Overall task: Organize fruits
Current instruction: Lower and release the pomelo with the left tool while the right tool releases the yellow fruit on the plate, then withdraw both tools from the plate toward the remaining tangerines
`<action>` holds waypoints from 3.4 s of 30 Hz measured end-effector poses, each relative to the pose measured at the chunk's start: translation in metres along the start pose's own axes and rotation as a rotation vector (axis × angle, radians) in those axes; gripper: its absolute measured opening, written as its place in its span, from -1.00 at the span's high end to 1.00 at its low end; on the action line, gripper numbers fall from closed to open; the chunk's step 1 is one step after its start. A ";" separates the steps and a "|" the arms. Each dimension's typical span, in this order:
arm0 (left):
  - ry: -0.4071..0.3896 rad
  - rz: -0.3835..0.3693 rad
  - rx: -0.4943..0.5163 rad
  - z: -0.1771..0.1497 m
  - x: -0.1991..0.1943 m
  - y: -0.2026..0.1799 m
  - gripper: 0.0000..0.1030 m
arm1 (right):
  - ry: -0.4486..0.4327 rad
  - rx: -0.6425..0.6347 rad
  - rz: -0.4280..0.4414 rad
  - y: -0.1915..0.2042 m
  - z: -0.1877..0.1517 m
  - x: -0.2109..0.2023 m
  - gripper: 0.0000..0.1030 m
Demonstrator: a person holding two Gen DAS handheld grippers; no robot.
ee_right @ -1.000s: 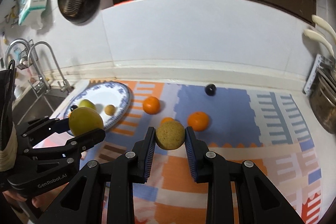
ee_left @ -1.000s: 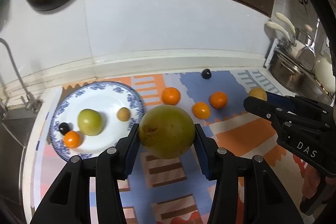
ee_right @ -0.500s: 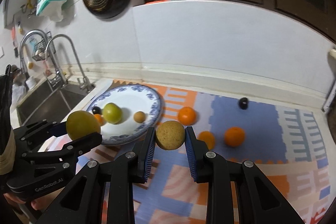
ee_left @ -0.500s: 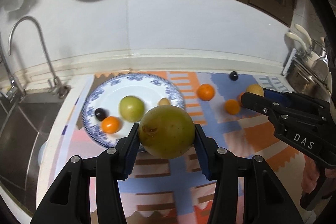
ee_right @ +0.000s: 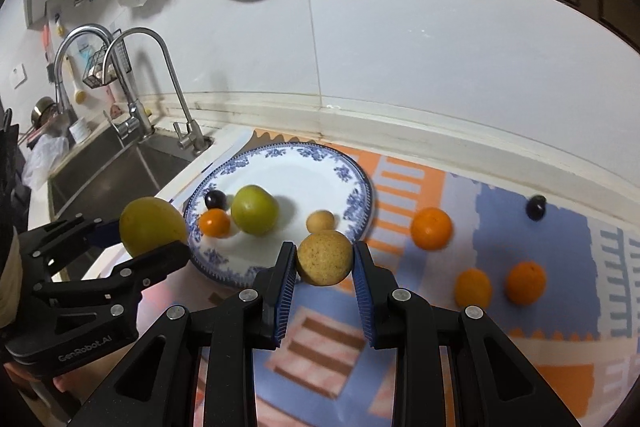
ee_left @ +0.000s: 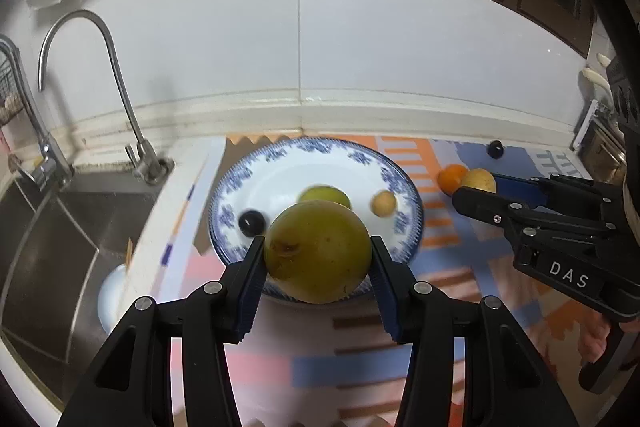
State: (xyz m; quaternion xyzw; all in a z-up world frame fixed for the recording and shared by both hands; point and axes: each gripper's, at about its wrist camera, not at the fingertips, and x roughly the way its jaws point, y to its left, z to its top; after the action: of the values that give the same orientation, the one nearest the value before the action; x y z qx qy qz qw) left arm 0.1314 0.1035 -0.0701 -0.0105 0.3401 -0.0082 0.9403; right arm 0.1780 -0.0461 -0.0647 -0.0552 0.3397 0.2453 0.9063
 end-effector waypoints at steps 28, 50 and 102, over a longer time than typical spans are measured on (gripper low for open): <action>0.211 -0.098 0.086 0.072 0.124 0.049 0.06 | 0.156 -0.018 0.005 -0.001 0.052 0.121 0.43; 0.061 -0.024 0.140 0.068 0.048 0.017 -0.32 | 0.020 -0.023 -0.060 0.000 0.040 0.046 0.16; -0.147 -0.314 0.493 0.013 0.022 -0.169 -0.60 | -0.072 -0.108 -0.290 -0.111 -0.050 -0.085 -0.24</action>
State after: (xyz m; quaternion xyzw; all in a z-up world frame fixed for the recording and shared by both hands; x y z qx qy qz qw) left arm 0.1548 -0.0657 -0.0697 0.1649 0.2533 -0.2350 0.9238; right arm 0.1471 -0.1904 -0.0555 -0.1434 0.2817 0.1314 0.9396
